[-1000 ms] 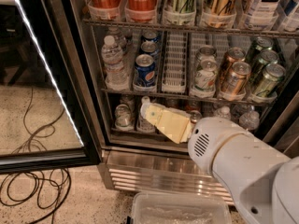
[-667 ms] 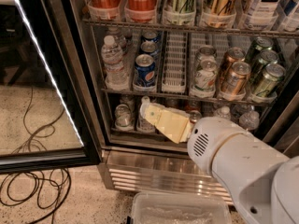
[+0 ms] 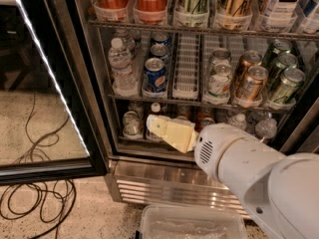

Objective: Pick pepsi can from middle shelf of fridge

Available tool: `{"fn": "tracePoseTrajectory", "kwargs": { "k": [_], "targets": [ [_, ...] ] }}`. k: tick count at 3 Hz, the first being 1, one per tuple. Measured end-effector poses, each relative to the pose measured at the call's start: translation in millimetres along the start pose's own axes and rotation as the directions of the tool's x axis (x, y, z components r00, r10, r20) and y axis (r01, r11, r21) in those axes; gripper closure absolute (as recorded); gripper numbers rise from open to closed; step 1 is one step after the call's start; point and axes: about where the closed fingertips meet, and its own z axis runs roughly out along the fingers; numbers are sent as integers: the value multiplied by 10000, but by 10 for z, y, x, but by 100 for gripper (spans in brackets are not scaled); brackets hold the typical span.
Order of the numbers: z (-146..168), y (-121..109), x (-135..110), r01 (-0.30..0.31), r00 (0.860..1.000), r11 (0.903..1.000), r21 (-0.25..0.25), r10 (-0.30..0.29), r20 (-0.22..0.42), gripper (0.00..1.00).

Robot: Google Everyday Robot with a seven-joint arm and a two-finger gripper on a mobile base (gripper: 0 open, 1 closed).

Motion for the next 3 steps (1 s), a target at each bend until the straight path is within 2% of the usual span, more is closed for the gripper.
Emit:
{"fn": "tracePoseTrajectory", "kwargs": {
  "k": [1, 2, 3],
  "targets": [
    [178, 48, -16, 551, 9983, 9974, -464, -560, -184, 0],
    [301, 154, -96, 1083, 9936, 9893, -976, -1108, -202, 0],
    [398, 244, -185, 1596, 9862, 9763, -1462, -1643, -201, 0]
  ]
}}
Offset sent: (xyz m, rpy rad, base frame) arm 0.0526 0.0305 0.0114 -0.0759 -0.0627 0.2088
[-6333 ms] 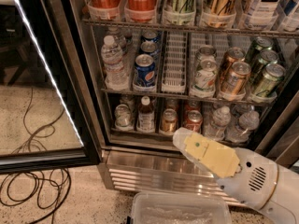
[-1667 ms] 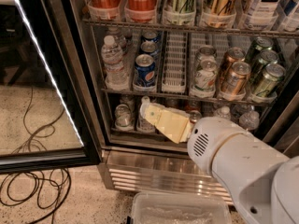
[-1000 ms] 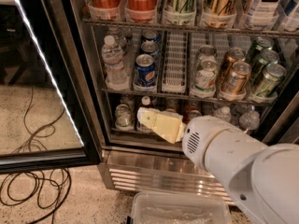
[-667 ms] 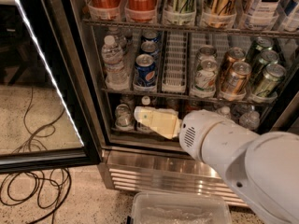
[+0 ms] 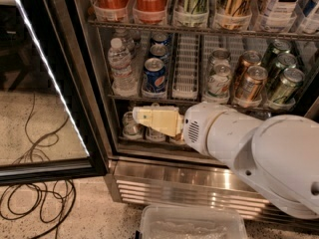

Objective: Pick pepsi can from middle shelf of fridge

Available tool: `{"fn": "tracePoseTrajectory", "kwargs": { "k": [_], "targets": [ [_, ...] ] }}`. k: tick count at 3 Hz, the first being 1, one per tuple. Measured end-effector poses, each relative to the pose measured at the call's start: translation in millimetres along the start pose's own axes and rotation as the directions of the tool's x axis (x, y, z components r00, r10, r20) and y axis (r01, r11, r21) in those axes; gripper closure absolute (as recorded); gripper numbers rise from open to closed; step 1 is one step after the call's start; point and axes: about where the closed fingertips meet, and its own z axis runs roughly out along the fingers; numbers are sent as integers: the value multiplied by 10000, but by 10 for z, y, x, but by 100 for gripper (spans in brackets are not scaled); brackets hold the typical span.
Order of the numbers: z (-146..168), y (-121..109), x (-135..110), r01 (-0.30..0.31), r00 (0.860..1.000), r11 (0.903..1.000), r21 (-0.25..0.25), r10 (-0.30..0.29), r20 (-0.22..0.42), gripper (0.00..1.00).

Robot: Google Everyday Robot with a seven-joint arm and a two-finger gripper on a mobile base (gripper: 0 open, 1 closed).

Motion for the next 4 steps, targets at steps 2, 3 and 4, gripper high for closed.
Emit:
{"fn": "tracePoseTrajectory", "kwargs": {
  "k": [2, 3, 4],
  "targets": [
    [52, -34, -1, 41, 9998, 10000, -73, -42, -189, 0],
    [101, -14, -6, 221, 9992, 9995, -247, -229, -333, 0],
    [156, -5, -24, 401, 9983, 9983, -417, -418, -413, 0]
  ]
}}
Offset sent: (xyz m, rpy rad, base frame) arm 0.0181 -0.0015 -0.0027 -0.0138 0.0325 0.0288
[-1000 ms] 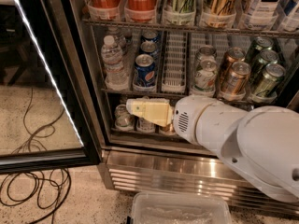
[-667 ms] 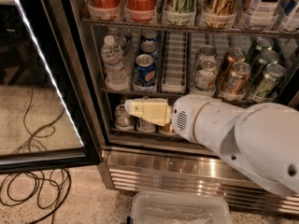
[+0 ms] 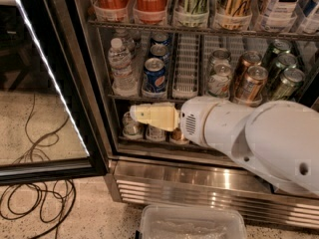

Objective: Pick pepsi can from middle shelf of fridge

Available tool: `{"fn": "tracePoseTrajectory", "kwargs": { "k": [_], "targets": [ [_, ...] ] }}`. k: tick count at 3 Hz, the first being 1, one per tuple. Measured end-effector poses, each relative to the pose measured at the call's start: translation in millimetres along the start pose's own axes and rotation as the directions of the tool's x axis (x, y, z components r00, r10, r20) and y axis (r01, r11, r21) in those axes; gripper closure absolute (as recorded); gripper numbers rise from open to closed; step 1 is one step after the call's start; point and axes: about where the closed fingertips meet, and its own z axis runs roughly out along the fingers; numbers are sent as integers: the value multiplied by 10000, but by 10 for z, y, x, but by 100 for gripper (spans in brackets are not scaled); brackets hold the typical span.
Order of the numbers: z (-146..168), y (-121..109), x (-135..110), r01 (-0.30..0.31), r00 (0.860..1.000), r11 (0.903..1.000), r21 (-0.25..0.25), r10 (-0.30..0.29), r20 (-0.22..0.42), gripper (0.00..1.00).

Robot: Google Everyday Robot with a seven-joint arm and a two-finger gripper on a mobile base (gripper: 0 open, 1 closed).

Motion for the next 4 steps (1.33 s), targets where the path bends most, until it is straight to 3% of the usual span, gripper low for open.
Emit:
{"fn": "tracePoseTrajectory", "kwargs": {
  "k": [4],
  "targets": [
    [228, 50, -33, 638, 9963, 9912, -1161, -699, -493, 0]
  ]
}}
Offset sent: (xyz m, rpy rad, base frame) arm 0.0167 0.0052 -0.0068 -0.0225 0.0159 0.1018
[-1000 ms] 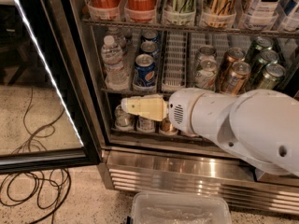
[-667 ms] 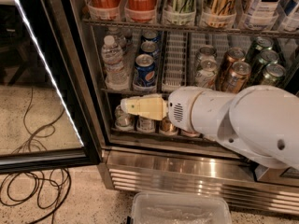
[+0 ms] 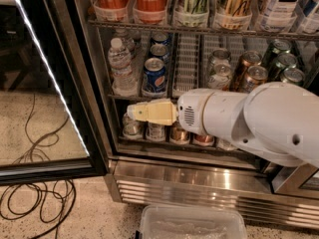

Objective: Pick pepsi can from middle shelf of fridge

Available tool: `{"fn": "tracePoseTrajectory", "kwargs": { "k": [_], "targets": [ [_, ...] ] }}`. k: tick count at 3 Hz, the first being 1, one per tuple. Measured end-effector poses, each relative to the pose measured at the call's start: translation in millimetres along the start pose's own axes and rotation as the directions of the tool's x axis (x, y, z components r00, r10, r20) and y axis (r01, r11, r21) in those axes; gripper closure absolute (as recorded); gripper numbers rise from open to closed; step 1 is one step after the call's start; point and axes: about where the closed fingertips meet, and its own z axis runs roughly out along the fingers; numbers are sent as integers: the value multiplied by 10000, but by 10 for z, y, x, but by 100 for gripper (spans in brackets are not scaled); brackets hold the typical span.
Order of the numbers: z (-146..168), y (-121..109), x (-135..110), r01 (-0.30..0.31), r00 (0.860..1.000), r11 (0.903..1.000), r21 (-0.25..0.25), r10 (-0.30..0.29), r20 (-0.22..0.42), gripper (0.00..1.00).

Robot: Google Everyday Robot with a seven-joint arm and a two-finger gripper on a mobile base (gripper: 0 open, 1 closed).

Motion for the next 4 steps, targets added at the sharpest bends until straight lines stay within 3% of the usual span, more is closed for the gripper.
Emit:
{"fn": "tracePoseTrajectory", "kwargs": {
  "k": [1, 2, 4],
  "targets": [
    [67, 20, -54, 129, 9999, 9994, -313, -128, 29, 0],
    [108, 167, -119, 244, 9994, 9987, -447, -234, 235, 0],
    [174, 204, -198, 524, 9983, 9966, -639, -507, 281, 0]
  ]
}}
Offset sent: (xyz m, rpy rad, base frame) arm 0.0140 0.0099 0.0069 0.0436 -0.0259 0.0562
